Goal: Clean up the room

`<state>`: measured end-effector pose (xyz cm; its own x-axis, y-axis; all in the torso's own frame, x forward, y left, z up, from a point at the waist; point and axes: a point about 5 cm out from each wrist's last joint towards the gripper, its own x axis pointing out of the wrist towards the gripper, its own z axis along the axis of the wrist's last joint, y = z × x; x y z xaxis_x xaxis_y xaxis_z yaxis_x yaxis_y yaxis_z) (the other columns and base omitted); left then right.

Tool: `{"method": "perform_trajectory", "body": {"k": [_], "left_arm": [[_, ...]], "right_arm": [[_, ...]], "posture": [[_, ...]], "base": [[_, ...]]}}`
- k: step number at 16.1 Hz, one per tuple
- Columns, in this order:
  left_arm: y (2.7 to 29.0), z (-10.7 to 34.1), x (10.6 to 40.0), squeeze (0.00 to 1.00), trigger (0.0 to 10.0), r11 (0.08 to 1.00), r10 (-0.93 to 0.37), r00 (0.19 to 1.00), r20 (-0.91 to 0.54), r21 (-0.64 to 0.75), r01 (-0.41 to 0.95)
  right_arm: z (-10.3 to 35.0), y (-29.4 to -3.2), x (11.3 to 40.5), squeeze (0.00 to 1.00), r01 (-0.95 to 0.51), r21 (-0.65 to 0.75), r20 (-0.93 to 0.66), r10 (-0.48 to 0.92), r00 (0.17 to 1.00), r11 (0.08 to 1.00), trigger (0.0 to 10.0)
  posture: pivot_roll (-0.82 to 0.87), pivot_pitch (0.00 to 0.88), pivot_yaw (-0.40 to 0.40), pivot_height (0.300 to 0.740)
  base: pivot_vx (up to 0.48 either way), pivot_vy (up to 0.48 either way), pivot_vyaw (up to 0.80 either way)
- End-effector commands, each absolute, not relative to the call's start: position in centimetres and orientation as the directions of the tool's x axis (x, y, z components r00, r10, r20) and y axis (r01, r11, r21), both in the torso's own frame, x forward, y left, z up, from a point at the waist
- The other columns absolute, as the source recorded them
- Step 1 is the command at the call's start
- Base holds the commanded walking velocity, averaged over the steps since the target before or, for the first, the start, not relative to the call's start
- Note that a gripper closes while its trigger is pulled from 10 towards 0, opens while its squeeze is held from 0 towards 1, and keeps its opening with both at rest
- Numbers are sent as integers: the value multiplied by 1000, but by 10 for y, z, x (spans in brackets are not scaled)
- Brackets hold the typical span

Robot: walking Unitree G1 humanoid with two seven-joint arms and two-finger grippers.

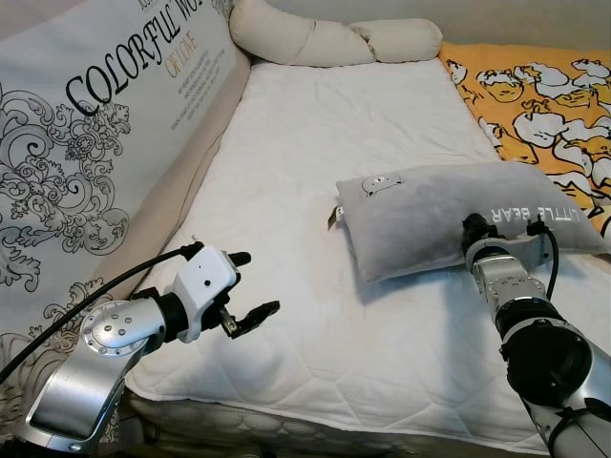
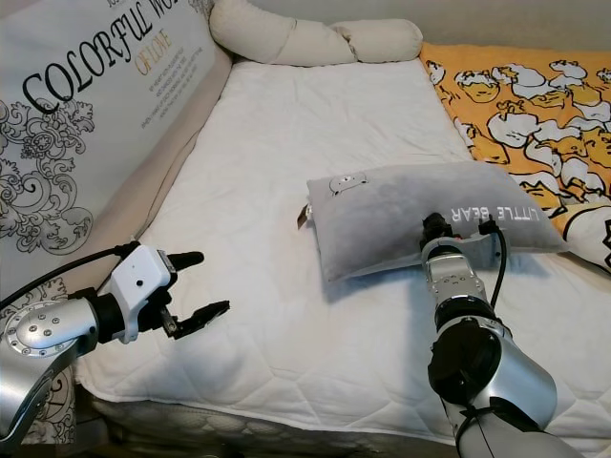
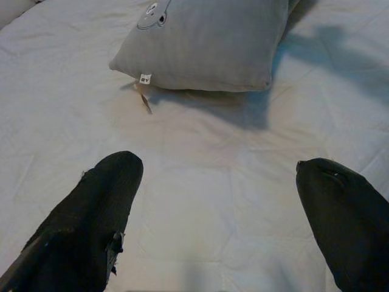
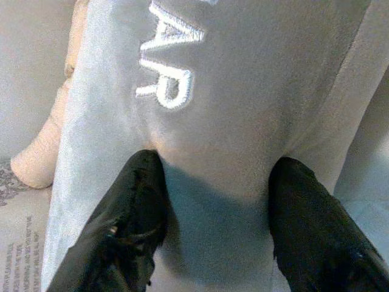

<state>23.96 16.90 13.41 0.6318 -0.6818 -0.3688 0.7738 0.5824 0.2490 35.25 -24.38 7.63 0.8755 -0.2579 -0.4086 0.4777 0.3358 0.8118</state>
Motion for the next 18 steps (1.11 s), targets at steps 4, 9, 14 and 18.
{"method": "perform_trajectory", "body": {"k": [4, 9, 14, 18], "left_arm": [[169, 136, 241, 0, 10000, 574, -680, 629, -376, 260, 776], [168, 136, 244, 0, 10000, 578, -679, 634, -371, 263, 773], [168, 135, 246, 0, 10000, 583, -676, 638, -368, 262, 769], [168, 133, 247, 0, 10000, 598, -666, 652, -363, 263, 757]], "right_arm": [[81, -244, 355, 0, 478, 803, -403, -266, 876, 357, 0], [82, -246, 356, 0, 480, 800, -404, -269, 875, 361, 0], [84, -246, 357, 0, 477, 794, -401, -266, 877, 376, 0], [84, -249, 356, 0, 492, 781, -414, -269, 869, 386, 0]], "posture": [[110, 0, 35, 740], [103, 0, 35, 740], [96, 0, 34, 740], [91, 0, 31, 740]], "base": [[0, 0, 0], [0, 0, 0], [0, 0, 0], [0, 0, 0]]}}
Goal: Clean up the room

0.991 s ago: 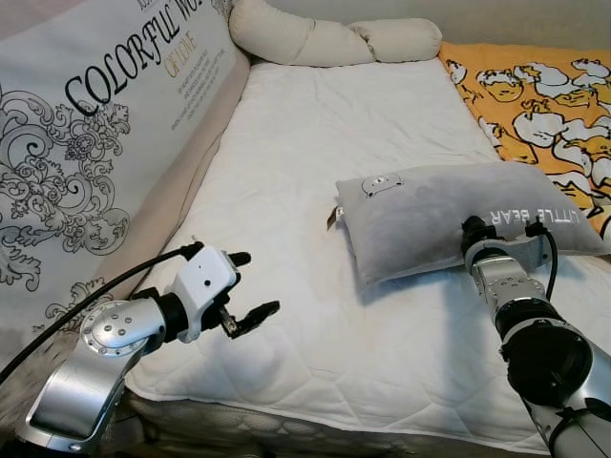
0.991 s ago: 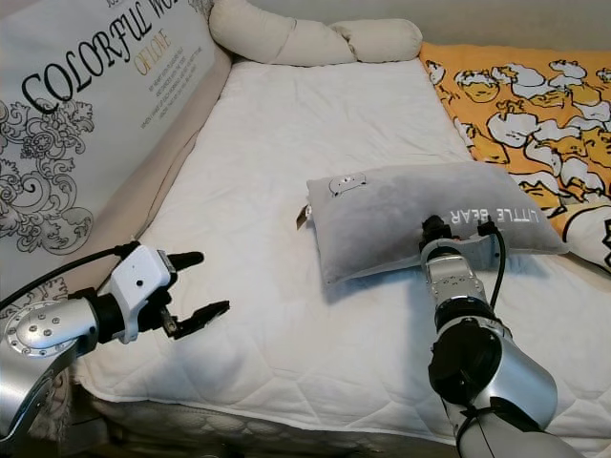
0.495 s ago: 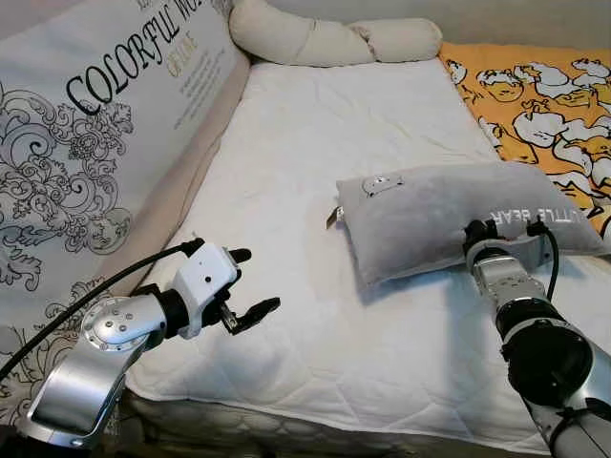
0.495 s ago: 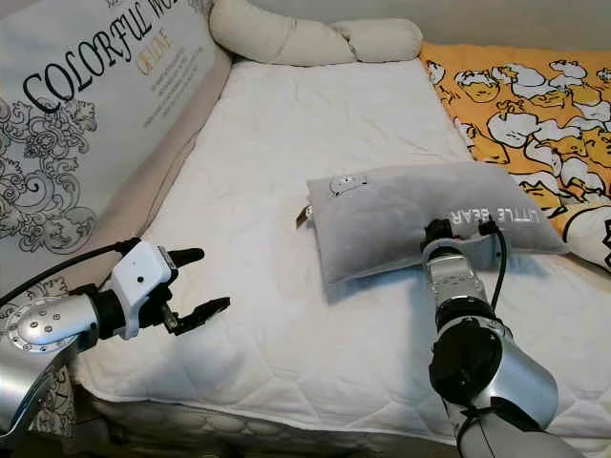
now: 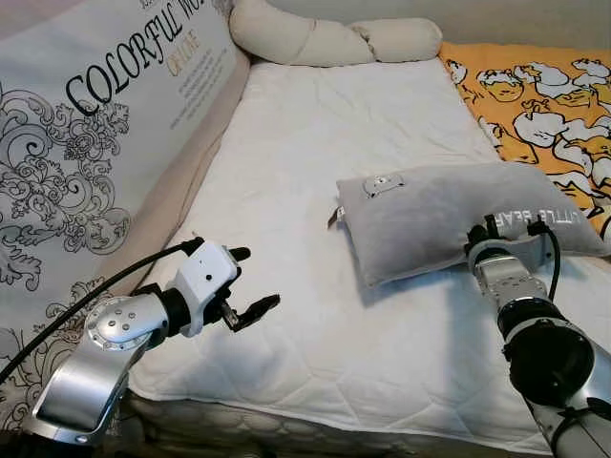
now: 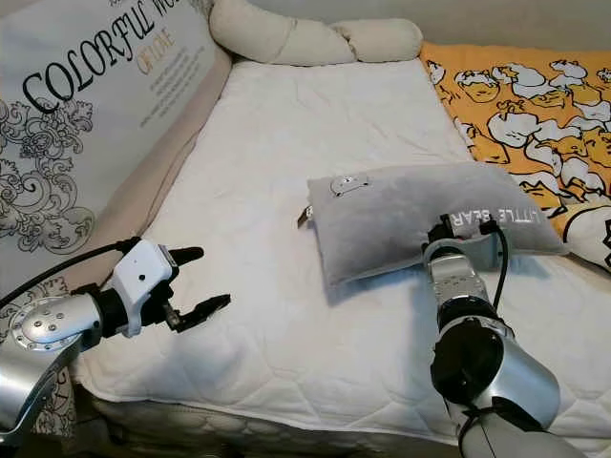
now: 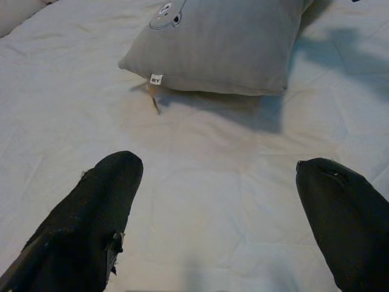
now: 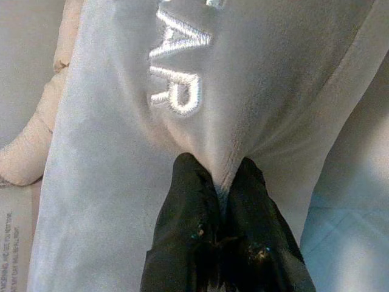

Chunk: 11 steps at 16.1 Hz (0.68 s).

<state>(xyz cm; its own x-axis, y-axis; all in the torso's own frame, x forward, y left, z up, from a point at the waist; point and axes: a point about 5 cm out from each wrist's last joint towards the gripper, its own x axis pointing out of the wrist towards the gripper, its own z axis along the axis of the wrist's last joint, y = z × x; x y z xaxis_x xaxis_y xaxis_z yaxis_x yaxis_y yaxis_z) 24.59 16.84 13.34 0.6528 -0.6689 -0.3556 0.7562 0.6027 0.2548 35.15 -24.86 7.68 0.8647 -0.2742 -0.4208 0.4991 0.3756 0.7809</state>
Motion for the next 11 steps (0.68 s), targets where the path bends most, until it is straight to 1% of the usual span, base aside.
{"method": "perform_trajectory", "body": {"k": [1, 2, 4, 5, 7, 8, 11], "left_arm": [[168, 133, 247, 0, 10000, 600, -664, 654, -362, 263, 755], [168, 132, 248, 0, 10000, 611, -657, 665, -356, 266, 746], [172, 133, 250, 0, 10000, 657, -619, 712, -332, 278, 701], [177, 136, 254, 0, 10000, 703, -576, 758, -305, 289, 650], [185, 139, 258, 0, 10000, 760, -516, 814, -266, 297, 579], [190, 141, 260, 0, 10000, 800, -468, 852, -234, 296, 521], [198, 146, 263, 0, 10000, 866, -366, 914, -176, 294, 404]], "right_arm": [[84, -249, 356, 0, 491, 781, -414, -269, 870, 387, 0], [86, -249, 357, 0, 490, 776, -412, -269, 871, 398, 0], [93, -251, 361, 0, 474, 753, -395, -264, 880, 457, 0], [103, -250, 367, 0, 444, 741, -365, -253, 896, 503, 0], [122, -246, 377, 0, 379, 742, -304, -226, 925, 554, 0], [142, -239, 388, 0, 305, 731, -243, -185, 952, 611, 0], [164, -224, 399, 0, 160, 622, -170, -68, 983, 766, 0]], "posture": [[91, 0, 31, 740], [92, 0, 25, 740], [89, 0, 21, 740], [86, 0, 17, 740], [85, 0, 15, 740], [84, 0, 12, 740], [89, 0, -5, 740]], "base": [[0, 0, 0], [0, 0, 0], [0, 0, 0], [0, 0, 0], [0, 0, 0], [0, 0, 0], [0, 0, 0]]}}
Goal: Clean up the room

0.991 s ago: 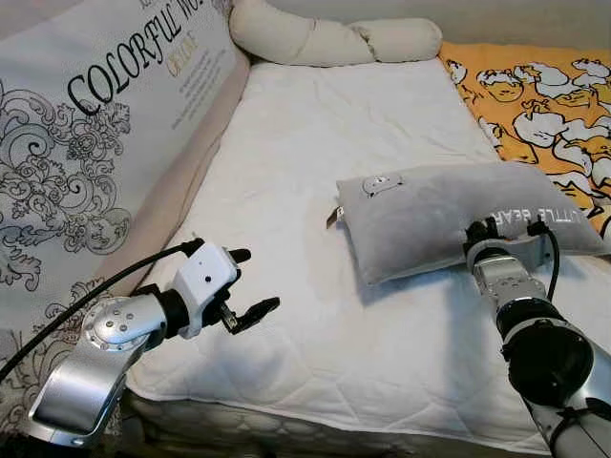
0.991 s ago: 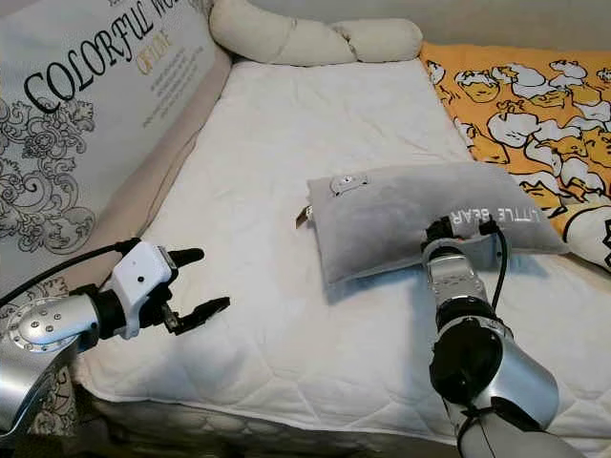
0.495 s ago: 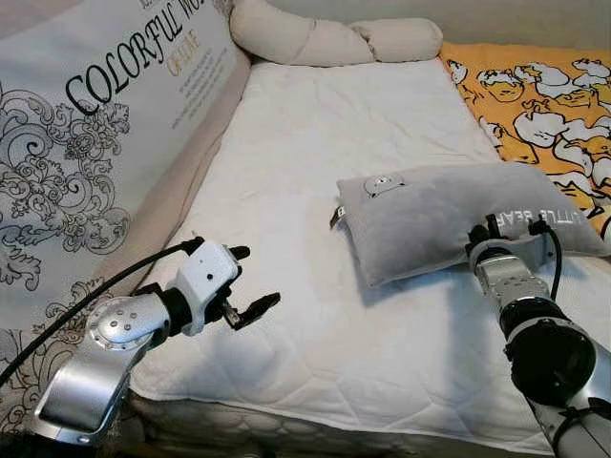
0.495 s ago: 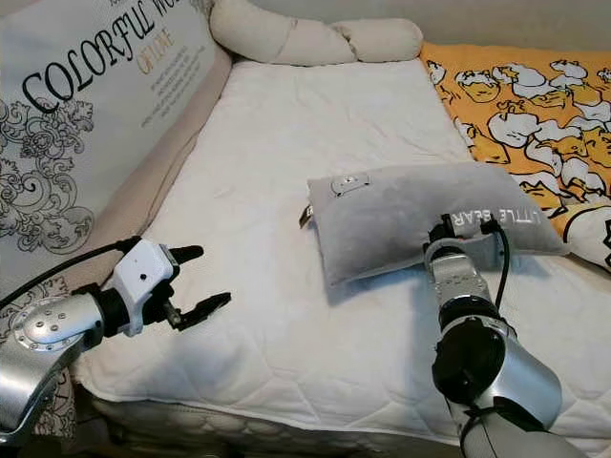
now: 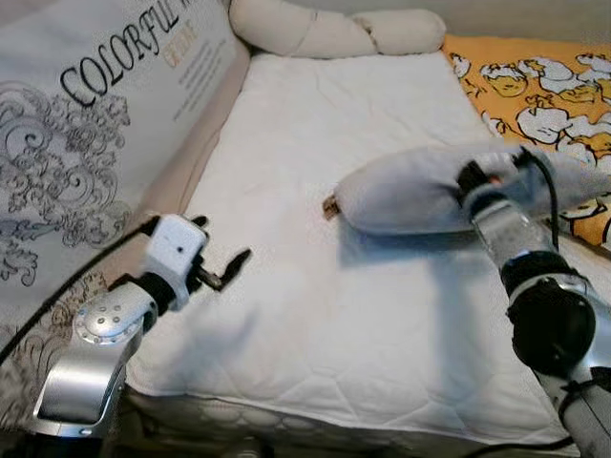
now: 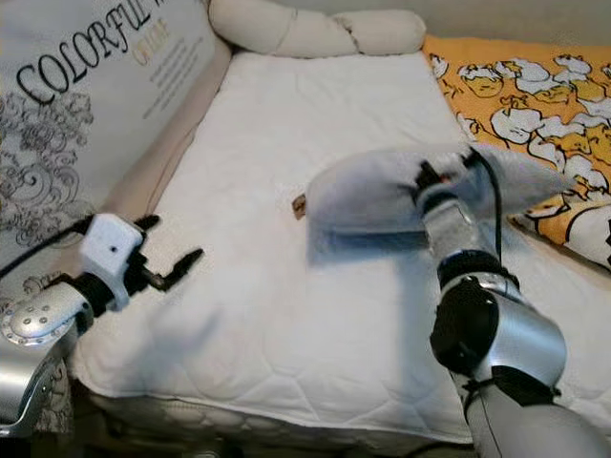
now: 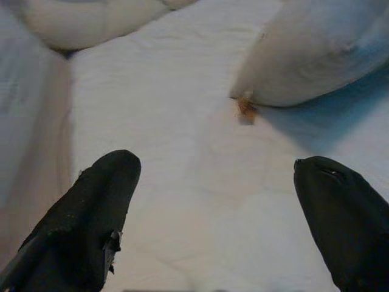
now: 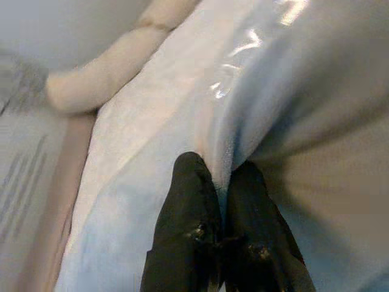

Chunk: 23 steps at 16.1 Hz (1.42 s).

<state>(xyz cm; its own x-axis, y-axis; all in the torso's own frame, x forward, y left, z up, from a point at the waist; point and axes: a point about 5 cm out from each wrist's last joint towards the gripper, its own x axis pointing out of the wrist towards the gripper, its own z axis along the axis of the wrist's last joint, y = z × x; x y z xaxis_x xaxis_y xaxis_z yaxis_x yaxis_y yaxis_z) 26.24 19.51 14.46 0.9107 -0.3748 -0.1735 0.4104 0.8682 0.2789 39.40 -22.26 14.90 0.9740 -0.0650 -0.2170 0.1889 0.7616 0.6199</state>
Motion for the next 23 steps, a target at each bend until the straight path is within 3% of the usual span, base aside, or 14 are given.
{"method": "perform_trajectory", "body": {"k": [1, 3, 5, 8, 10, 12, 15, 16, 18, 19, 21, 22, 23], "left_arm": [[207, 149, 266, 0, 10000, 904, -279, 950, -142, 295, 309], [218, 153, 269, 0, 10000, 930, -197, 975, -104, 294, 220], [234, 164, 274, 0, 10000, 960, -69, 997, -32, 269, 75], [252, 174, 276, 0, 10000, 967, 44, 999, 23, 249, -49], [263, 176, 275, 0, 10000, 962, 105, 994, 37, 249, -111], [265, 177, 274, 0, 10000, 961, 126, 991, 43, 241, -132], [266, 175, 276, 0, 10000, 965, 127, 991, 36, 229, -132], [261, 173, 278, 0, 10000, 971, 108, 994, 28, 210, -111], [254, 169, 281, 0, 10000, 982, 70, 998, 5, 175, -70], [244, 164, 286, 0, 10000, 991, 10, 999, -31, 134, -6], [210, 135, 301, 0, 10000, 979, -191, 965, -181, 40, 202], [197, 121, 308, 929, 10000, 962, -242, 939, -243, 70, 265], [186, 114, 315, 1000, 10000, 946, -307, 919, -249, 28, 324]], "right_arm": [[174, -212, 403, 0, 49, 553, -138, 34, 990, 832, 0], [183, -201, 407, 0, -75, 501, -102, 145, 984, 862, 0], [204, -188, 410, 0, -269, 491, -6, 312, 950, 829, 0], [233, -181, 409, 0, -485, 494, 126, 492, 861, 722, 0], [258, -188, 397, 0, -653, 526, 276, 617, 737, 545, 0], [263, -198, 386, 0, -714, 531, 353, 647, 676, 456, 0], [226, -214, 379, 0, -633, 599, 267, 623, 735, 490, 0], [189, -219, 370, 0, -530, 702, 184, 598, 781, 477, 0], [153, -219, 361, 0, -408, 777, 78, 569, 819, 480, 0], [117, -216, 350, 0, -288, 796, -67, 551, 832, 532, 0], [76, -207, 332, 0, -200, 776, -227, 562, 796, 597, 0], [66, -207, 327, 0, -179, 760, -273, 556, 785, 625, 0], [63, -206, 325, 0, -176, 748, -293, 557, 777, 640, 0]], "posture": [[88, 0, -9, 740], [85, 0, -13, 740], [83, 0, -13, 740], [82, 0, -10, 740], [81, 0, -5, 740], [75, 0, -2, 740], [65, 0, 5, 740], [59, 0, 7, 740], [60, 0, 6, 740], [68, 0, 1, 740], [71, 0, -5, 740], [64, 0, -3, 740], [55, 0, 1, 740]], "base": [[0, 0, 0], [0, 0, 0], [0, 0, 0], [0, 0, 0], [0, 0, 0], [0, 0, 0], [0, 0, 0], [0, 0, 0], [0, 0, 0], [0, 0, 0], [0, 0, 0], [0, 0, 0], [0, 0, 0]]}}
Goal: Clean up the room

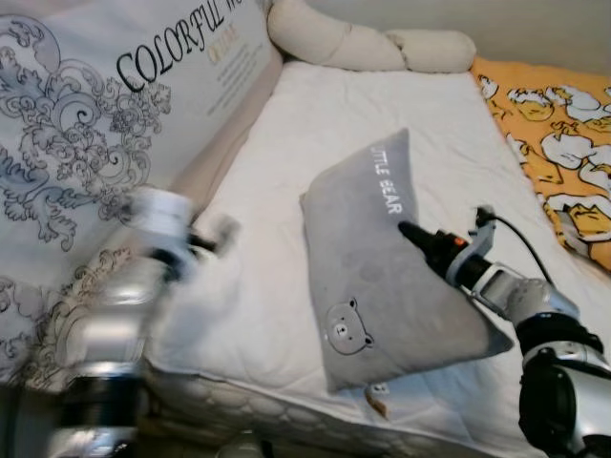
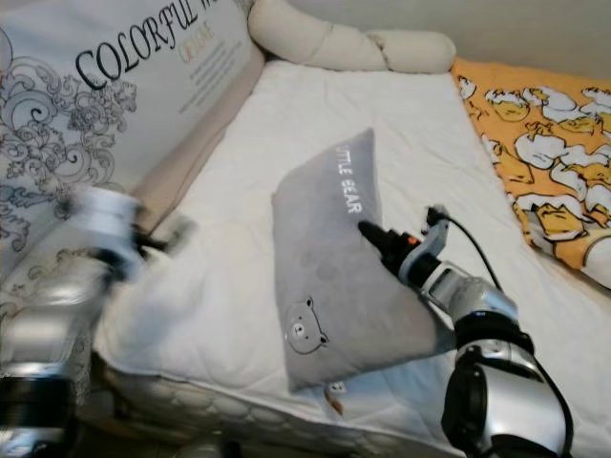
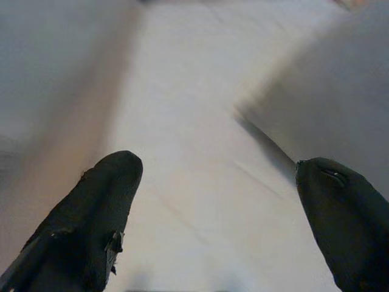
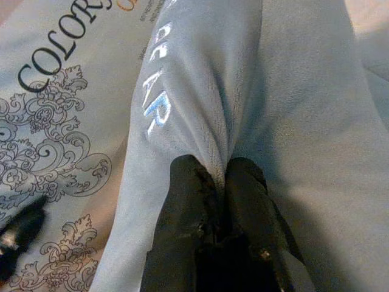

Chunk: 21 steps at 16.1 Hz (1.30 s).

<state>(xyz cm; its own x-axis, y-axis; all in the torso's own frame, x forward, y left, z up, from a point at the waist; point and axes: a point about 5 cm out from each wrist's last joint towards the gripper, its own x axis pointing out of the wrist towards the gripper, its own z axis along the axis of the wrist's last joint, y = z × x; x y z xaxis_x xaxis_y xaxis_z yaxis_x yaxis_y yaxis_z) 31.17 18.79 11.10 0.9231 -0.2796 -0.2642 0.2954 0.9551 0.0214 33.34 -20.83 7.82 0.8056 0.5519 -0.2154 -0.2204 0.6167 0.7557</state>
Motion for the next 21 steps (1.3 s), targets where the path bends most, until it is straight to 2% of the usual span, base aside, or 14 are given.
{"method": "perform_trajectory", "body": {"k": [1, 4, 6, 7, 8, 9, 11, 13, 15, 17, 20, 21], "left_arm": [[177, 106, 324, 1000, 10000, 943, -328, 904, -275, -41, 330], [161, 89, 336, 1000, 10000, 926, -375, 853, -363, -104, 363], [139, 66, 343, 1000, 10000, 918, -393, 802, -449, -151, 366], [136, 62, 343, 1000, 10000, 919, -390, 796, -463, -138, 369], [141, 61, 345, 1000, 10000, 941, -337, 823, -458, -141, 306], [142, 62, 346, 1000, 10000, 945, -327, 829, -453, -148, 292], [157, 64, 347, 1000, 10000, 950, -313, 848, -428, -158, 271], [172, 68, 349, 1000, 10000, 959, -280, 874, -398, -157, 236], [198, 76, 347, 1000, 10000, 969, -237, 908, -346, -144, 199], [246, 75, 326, 1000, 10000, 989, -143, 923, -357, -17, 147], [279, 78, 312, 1000, 10000, 994, -85, 927, -366, 31, 103], [284, 81, 311, 1000, 10000, 995, -73, 928, -365, 38, 93]], "right_arm": [[63, -205, 325, 0, -178, 744, -296, 557, 776, 643, 0], [65, -207, 327, 0, -180, 735, -299, 550, 780, 654, 0], [70, -209, 329, 0, -203, 721, -287, 552, 782, 663, 0], [73, -208, 331, 0, -218, 718, -278, 559, 781, 661, 0], [93, -196, 342, 0, -303, 700, -217, 597, 772, 647, 0], [97, -194, 344, 0, -319, 696, -206, 604, 770, 644, 0], [137, -157, 359, 0, -466, 692, -65, 690, 721, 551, 0], [159, -133, 368, 0, -515, 685, -9, 713, 701, 515, 0], [182, -111, 375, 0, -550, 681, 36, 728, 684, 483, 0], [207, -87, 379, 0, -534, 743, 87, 733, 674, 403, 0], [221, -75, 379, 0, -467, 841, 139, 726, 674, 274, 0], [214, -79, 379, 0, -426, 863, 113, 718, 687, 272, 0]], "posture": [[45, 0, 4, 740], [25, 0, 7, 740], [-17, 0, 18, 740], [-17, 0, 18, 740], [-37, 0, 27, 740], [-37, 0, 27, 740], [-14, 0, 6, 740], [-9, 0, 3, 740], [6, 0, -1, 740], [24, 0, -10, 740], [35, 0, -18, 740], [36, 0, -18, 740]], "base": [[0, 0, 0], [0, 0, 0], [0, 0, 0], [0, 0, 0], [0, 0, 0], [0, 0, 0], [0, 0, 0], [0, 0, 0], [0, 0, 0], [0, 0, 0], [0, 0, 0], [0, 0, 0]]}}
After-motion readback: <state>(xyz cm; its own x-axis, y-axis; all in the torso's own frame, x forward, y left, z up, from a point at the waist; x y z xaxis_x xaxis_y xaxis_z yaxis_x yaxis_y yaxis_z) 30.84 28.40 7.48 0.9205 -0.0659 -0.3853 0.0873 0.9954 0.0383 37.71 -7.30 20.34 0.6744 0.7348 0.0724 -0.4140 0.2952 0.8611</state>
